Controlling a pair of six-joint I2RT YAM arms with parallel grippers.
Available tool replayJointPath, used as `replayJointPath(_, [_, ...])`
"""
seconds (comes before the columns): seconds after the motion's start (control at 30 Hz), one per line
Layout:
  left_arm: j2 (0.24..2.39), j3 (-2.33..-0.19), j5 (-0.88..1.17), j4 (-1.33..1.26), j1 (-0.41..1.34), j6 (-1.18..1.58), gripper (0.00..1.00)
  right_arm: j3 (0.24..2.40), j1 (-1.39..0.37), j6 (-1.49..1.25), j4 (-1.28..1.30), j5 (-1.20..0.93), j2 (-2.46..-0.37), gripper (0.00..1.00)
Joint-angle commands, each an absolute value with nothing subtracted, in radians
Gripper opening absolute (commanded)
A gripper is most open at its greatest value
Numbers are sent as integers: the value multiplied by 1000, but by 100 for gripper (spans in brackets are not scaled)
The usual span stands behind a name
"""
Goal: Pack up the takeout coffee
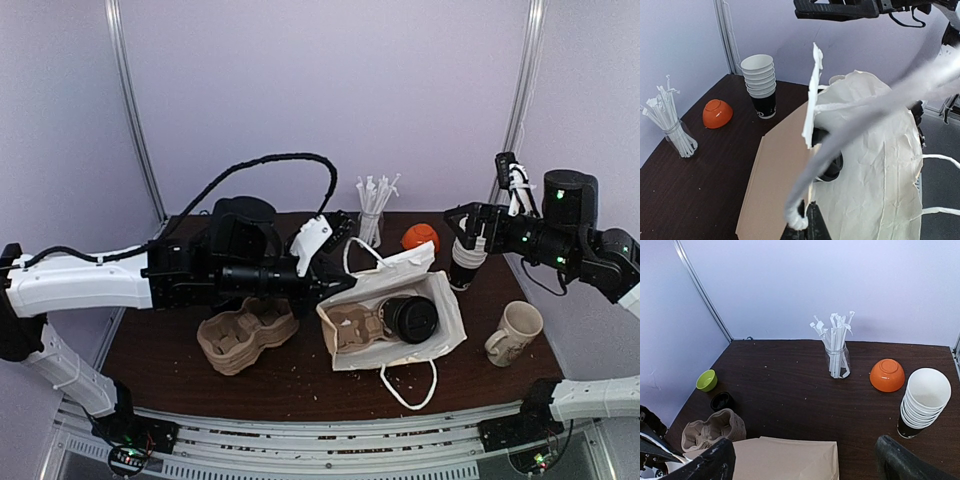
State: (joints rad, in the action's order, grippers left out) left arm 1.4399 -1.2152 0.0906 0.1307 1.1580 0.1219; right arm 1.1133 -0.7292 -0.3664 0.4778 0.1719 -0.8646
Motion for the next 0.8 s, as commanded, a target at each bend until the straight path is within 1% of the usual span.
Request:
replayJointPath(0.0, [1419, -1190, 82, 94, 1178, 41, 0, 1061, -732, -378, 389, 232, -829, 100])
replayJointPath(0.4, [1383, -1148, -1, 63, 1265, -44, 0, 961, -732, -396, 316, 291, -832, 100])
replayJointPath(0.77, [1323, -1121, -24, 8, 1285, -69, 0, 968, -732, -390, 296, 279, -876, 100])
